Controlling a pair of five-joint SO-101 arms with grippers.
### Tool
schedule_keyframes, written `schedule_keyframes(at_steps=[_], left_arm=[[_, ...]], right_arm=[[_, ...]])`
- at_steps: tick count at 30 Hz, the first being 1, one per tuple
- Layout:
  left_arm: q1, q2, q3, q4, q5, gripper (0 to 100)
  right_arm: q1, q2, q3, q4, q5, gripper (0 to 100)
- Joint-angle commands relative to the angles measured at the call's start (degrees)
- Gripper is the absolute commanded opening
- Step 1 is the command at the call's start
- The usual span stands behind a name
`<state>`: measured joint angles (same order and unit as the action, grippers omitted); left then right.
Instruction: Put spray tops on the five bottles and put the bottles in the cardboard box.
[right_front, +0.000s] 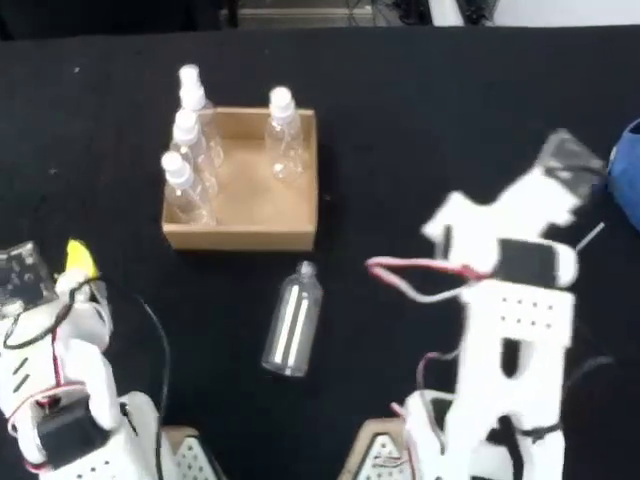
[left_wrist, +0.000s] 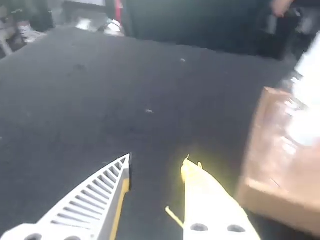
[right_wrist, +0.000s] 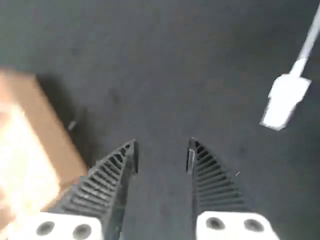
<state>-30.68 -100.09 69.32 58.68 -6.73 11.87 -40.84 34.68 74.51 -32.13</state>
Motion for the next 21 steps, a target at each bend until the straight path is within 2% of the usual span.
schedule_keyframes(at_steps=[1, 5, 10, 16, 21], left_arm=[[9.0, 11.3, -14.5, 8.7, -3.7, 14], [21.0, 22.5, -22.5, 16.9, -11.6, 22], [34.2, 33.1, -23.3, 18.5, -18.4, 23], [48.4, 43.3, -22.8, 16.0, -17.4, 23], [53.3, 52.7, -18.2, 1.7, -4.4, 23]], right_arm=[[6.3, -2.2, 4.5, -10.4, 5.1, 12.4], [6.7, -2.2, 12.8, -21.0, 6.4, 12.4], [8.4, -2.5, 16.3, -24.2, 6.4, 12.4], [12.0, -2.2, 16.5, -24.6, 6.4, 12.4], [12.3, -2.2, 16.5, -24.6, 6.5, 12.4]])
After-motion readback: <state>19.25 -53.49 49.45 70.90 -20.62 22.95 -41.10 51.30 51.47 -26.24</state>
